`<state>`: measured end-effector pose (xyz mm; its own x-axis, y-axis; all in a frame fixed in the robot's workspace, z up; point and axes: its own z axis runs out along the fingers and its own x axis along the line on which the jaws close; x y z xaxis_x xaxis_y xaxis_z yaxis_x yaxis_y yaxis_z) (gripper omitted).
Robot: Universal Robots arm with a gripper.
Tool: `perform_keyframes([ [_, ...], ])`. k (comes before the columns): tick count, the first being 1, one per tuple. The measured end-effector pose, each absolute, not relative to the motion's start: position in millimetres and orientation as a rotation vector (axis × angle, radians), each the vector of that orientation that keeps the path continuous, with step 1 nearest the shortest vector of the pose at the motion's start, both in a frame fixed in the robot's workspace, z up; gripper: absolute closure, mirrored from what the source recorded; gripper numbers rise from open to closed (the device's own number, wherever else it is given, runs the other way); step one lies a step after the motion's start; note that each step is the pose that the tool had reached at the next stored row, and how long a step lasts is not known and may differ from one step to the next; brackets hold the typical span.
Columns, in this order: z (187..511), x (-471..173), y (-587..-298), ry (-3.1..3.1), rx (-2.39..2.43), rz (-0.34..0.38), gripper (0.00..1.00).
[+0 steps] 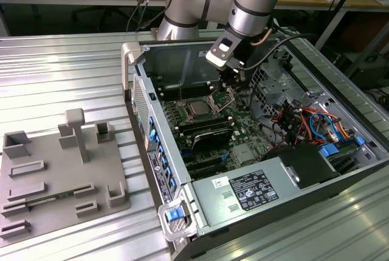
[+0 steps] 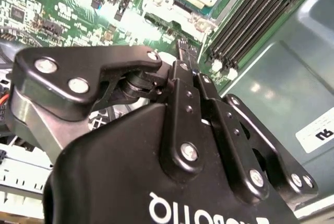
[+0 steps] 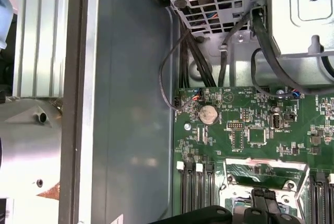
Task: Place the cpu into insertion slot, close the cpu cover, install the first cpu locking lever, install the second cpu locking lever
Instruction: 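Close the cpu cover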
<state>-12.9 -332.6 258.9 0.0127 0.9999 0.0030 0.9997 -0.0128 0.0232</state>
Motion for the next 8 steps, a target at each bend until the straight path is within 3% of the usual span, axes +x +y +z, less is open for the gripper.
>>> perform_keyframes([
  [8, 258.9, -12.8, -332.6, 2.197, 2.225, 0.029, 0.89],
])
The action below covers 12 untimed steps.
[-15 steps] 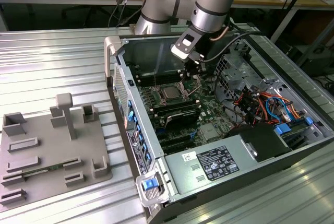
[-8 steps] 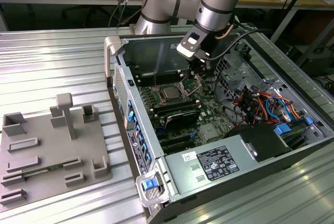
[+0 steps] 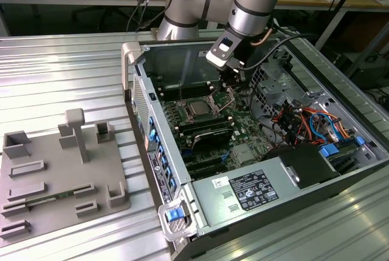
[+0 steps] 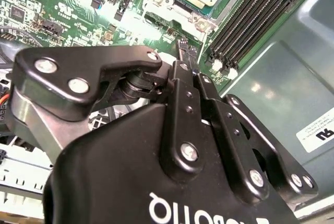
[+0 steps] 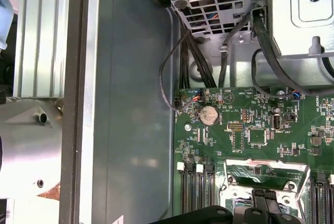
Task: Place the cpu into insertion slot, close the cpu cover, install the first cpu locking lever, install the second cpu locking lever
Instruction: 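Close the cpu cover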
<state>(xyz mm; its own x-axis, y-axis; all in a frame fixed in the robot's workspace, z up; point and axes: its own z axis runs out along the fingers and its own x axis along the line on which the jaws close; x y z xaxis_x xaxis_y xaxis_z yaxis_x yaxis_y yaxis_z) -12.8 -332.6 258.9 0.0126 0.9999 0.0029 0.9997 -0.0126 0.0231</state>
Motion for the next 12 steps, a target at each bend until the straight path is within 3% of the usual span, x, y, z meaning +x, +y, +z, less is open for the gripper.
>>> perform_keyframes([
  [12, 263.9, 13.6, -332.6, 2.200, 2.224, 0.027, 0.89],
])
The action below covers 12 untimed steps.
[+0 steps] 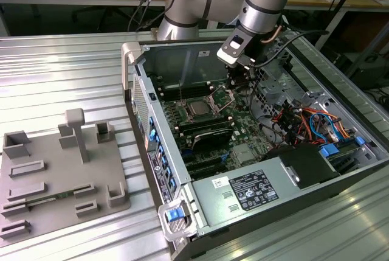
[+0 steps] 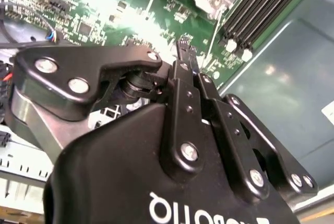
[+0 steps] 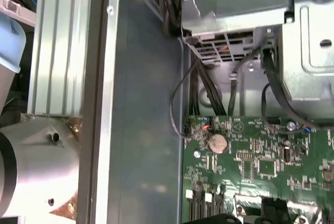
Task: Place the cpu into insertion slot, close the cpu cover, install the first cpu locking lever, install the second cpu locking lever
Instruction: 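Close the cpu cover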
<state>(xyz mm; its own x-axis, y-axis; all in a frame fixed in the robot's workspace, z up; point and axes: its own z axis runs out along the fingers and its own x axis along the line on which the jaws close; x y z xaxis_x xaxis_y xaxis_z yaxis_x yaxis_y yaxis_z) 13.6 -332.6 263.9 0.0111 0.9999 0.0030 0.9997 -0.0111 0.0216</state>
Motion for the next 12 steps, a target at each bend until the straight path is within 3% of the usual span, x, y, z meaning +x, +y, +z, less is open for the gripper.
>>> perform_keyframes([
  [12, 253.7, 40.8, -332.6, 2.205, 2.229, 0.016, 0.89],
])
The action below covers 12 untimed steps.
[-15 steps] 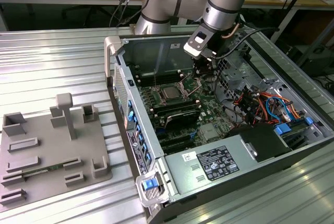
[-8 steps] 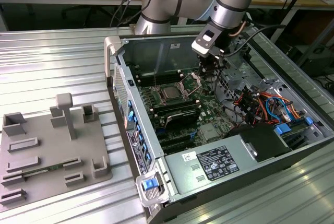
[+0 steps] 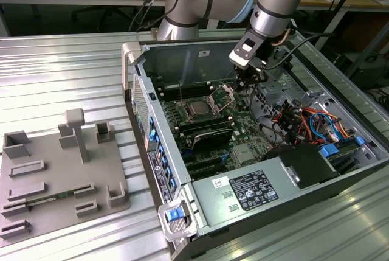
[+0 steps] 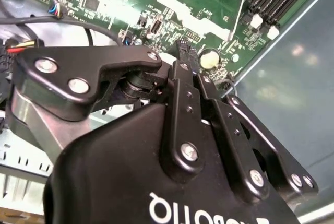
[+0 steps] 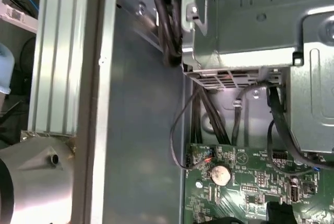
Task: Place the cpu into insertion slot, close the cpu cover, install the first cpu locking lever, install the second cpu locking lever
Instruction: 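Close the cpu cover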
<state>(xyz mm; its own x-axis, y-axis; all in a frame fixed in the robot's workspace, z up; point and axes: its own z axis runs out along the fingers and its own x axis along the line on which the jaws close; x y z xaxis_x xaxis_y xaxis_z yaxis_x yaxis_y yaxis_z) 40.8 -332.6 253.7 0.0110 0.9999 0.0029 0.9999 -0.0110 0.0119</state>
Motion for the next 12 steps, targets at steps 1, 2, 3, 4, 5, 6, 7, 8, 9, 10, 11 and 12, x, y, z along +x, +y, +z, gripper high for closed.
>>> perform_keyframes([
  [1, 252.9, 39.5, -332.6, 2.205, 2.230, 0.015, 0.89],
  [2, 252.5, 38.1, -332.5, 2.206, 2.230, 0.014, 0.89],
  [3, 252.0, 36.1, -332.5, 2.206, 2.230, 0.013, 0.89],
  [4, 251.6, 33.9, -332.6, 2.207, 2.231, 0.012, 0.89],
  [5, 251.0, 31.0, -332.6, 2.207, 2.231, 0.011, 0.89],
  [6, 250.8, 28.8, -332.6, 2.207, 2.232, 0.010, 0.89],
  [7, 250.3, 25.1, -332.6, 2.208, 2.232, 0.009, 0.89],
  [8, 249.8, 20.3, -332.6, 2.208, 2.232, 0.009, 0.89],
  [9, 249.5, 16.7, -332.6, 2.208, 2.233, 0.008, 0.89],
  [10, 249.3, 13.5, -332.6, 2.208, 2.233, 0.008, 0.89],
  [11, 248.8, 9.2, -332.6, 2.209, 2.233, 0.008, 0.89],
  [12, 248.3, 4.6, -332.6, 2.209, 2.233, 0.007, 0.89],
])
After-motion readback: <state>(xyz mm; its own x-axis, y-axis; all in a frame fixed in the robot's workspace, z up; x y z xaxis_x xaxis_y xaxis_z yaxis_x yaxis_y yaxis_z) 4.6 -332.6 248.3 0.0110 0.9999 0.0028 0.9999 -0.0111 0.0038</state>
